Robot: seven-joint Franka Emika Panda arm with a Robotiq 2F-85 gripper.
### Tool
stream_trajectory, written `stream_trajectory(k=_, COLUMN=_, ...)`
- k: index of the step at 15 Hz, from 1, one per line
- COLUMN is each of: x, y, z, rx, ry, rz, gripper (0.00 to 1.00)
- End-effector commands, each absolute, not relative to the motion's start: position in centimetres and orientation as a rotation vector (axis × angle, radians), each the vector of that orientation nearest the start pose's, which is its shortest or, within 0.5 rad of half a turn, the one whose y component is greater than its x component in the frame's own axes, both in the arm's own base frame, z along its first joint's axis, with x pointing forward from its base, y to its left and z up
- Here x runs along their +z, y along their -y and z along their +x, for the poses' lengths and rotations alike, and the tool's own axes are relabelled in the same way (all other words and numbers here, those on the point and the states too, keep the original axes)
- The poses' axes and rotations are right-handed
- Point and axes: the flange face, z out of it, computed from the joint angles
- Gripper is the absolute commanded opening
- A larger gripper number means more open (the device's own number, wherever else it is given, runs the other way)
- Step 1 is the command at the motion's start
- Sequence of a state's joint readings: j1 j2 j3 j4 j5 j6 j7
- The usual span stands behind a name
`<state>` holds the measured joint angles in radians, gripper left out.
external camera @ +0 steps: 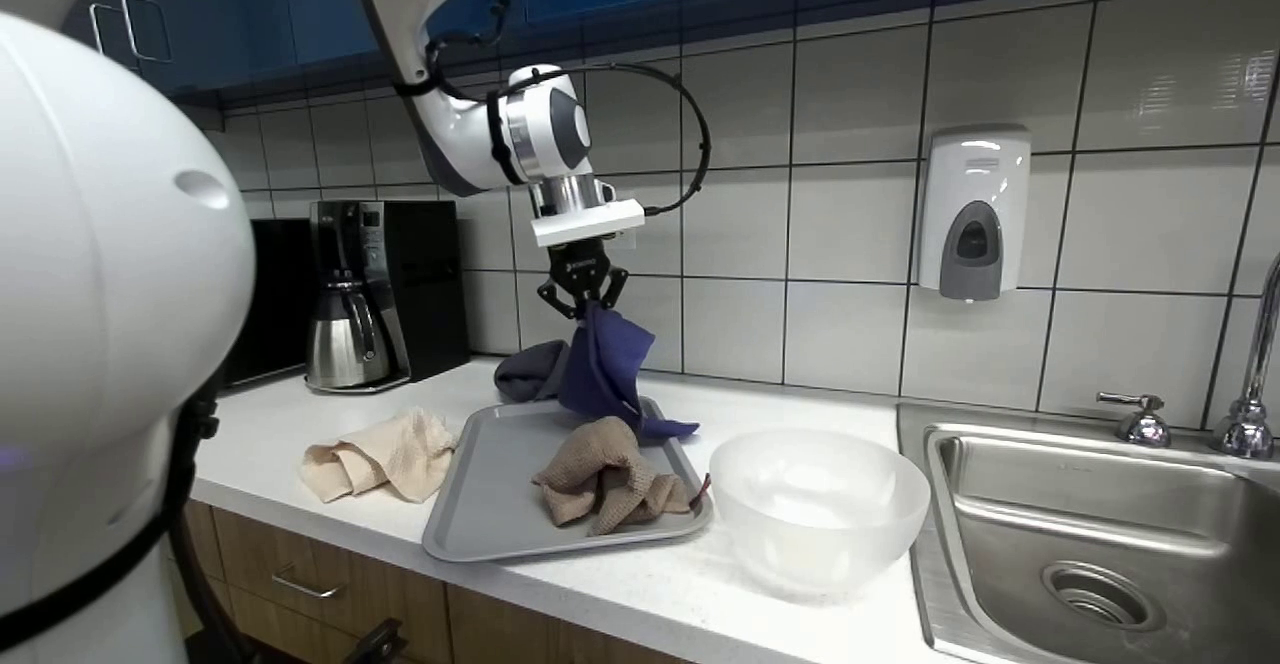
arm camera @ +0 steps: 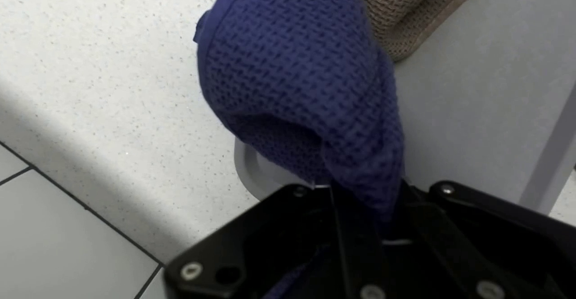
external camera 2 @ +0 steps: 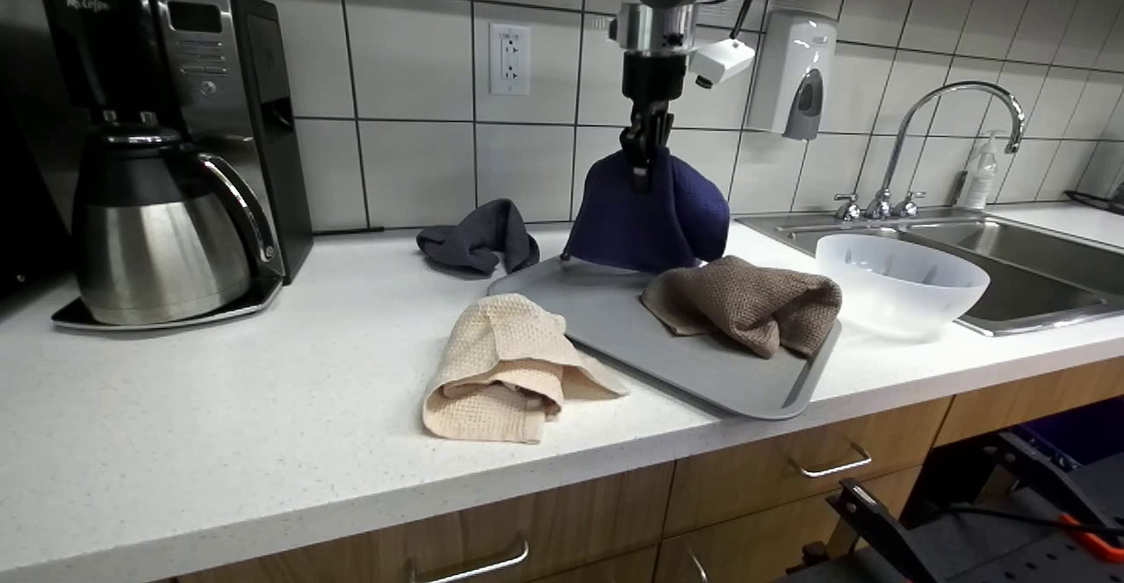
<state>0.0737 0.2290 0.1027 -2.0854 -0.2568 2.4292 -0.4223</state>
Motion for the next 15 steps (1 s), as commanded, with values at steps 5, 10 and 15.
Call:
stream_trajectory(k=5, x=32.8, y=-11.2, z=56.2, rx=-0.077, ry=1.348, rz=-3.014, gripper=0.01)
stream_trajectory(k=10, x=31.1, y=-10.3, z=56.2, rx=0.029, ry=1.319, rz=-3.018, gripper=0.01)
stream_trajectory(k=15, x=28.6, y=-9.3, z=56.3, rx=0.067, ry=1.281, rz=-3.022, gripper=0.01)
